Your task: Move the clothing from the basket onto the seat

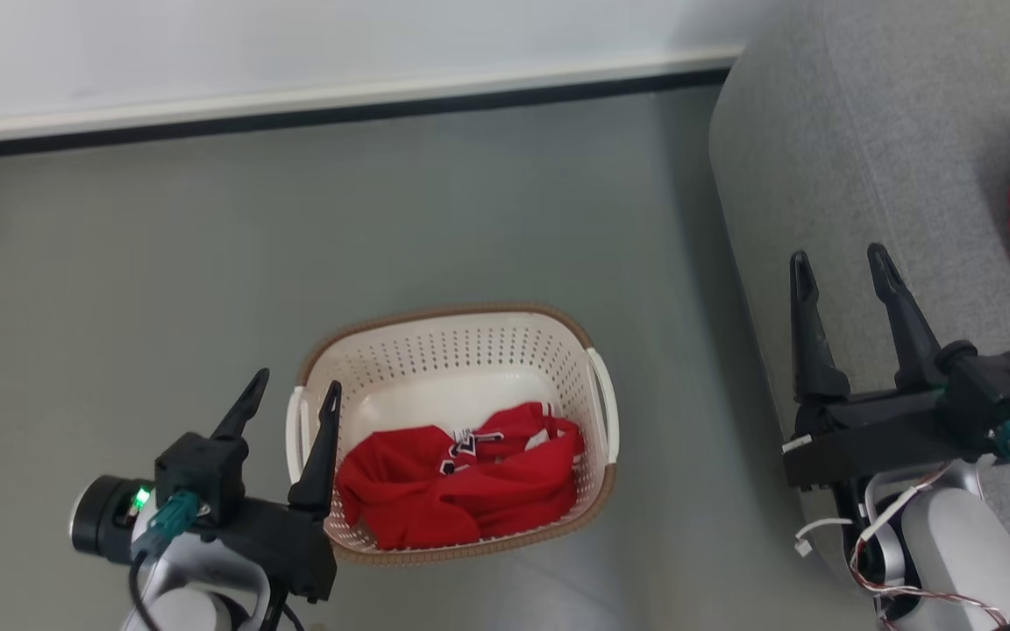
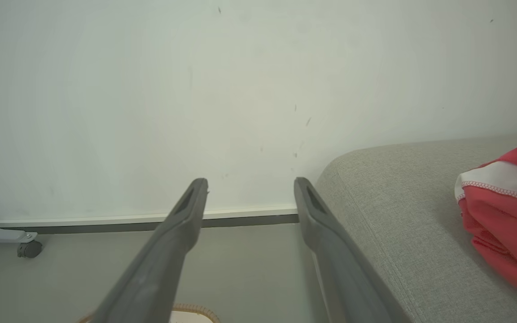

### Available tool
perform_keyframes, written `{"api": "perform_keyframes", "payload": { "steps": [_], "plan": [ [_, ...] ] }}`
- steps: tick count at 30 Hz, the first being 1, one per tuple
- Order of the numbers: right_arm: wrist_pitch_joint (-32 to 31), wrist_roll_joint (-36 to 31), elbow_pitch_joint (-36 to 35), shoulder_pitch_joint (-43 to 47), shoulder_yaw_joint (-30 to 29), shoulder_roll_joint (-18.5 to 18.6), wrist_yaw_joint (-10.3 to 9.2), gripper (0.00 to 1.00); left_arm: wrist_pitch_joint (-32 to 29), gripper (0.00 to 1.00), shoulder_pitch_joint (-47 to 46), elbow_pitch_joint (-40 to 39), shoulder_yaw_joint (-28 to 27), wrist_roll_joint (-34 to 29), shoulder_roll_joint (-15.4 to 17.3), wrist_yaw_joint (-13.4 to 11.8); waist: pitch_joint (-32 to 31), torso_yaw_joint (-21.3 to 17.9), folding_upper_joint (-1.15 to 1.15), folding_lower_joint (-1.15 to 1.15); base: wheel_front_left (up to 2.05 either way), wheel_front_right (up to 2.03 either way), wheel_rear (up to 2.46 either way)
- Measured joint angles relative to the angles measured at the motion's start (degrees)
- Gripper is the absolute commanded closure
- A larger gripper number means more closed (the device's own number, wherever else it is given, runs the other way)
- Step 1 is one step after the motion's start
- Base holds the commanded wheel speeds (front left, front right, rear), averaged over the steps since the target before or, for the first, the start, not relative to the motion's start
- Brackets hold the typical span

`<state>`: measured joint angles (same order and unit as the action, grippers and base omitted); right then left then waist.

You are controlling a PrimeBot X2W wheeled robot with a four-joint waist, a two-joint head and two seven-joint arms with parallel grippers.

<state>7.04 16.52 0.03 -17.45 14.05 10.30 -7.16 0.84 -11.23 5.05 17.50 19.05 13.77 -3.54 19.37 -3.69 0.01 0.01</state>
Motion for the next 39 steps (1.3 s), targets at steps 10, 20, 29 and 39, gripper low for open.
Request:
{"api": "perform_keyframes", "payload": {
  "steps": [10,20,29,39],
  "plan": [
    [-1.00,-2.46,-3.43,-4.97,-0.23,-2.19,-0.15,0.00,-3.08,0.00,-7.39,5.76,2.86,-2.25,0.76,3.04,8.14,-2.55,0.00,0.00,0.00,0.00,0.00],
    [-1.25,-3.33,-5.46,-8.97,0.41,-4.75,-0.15,0.00,-6.84,0.00,-14.26,11.85,5.38,-5.47,2.47,5.15,16.52,-5.77,0.01,0.00,0.00,0.00,0.00],
    [-0.36,-3.36,-5.43,-12.07,1.41,-6.21,-0.15,0.00,-10.87,0.00,-19.51,17.66,6.93,-6.61,4.88,7.62,23.90,-8.98,0.01,0.00,0.00,0.00,0.00],
    [1.83,-2.54,-3.00,-12.72,2.31,-6.75,-0.15,0.00,-14.60,0.00,-23.73,24.51,7.44,-6.43,4.63,8.87,28.91,-13.00,0.00,0.00,0.00,0.00,0.00]
  ]
}}
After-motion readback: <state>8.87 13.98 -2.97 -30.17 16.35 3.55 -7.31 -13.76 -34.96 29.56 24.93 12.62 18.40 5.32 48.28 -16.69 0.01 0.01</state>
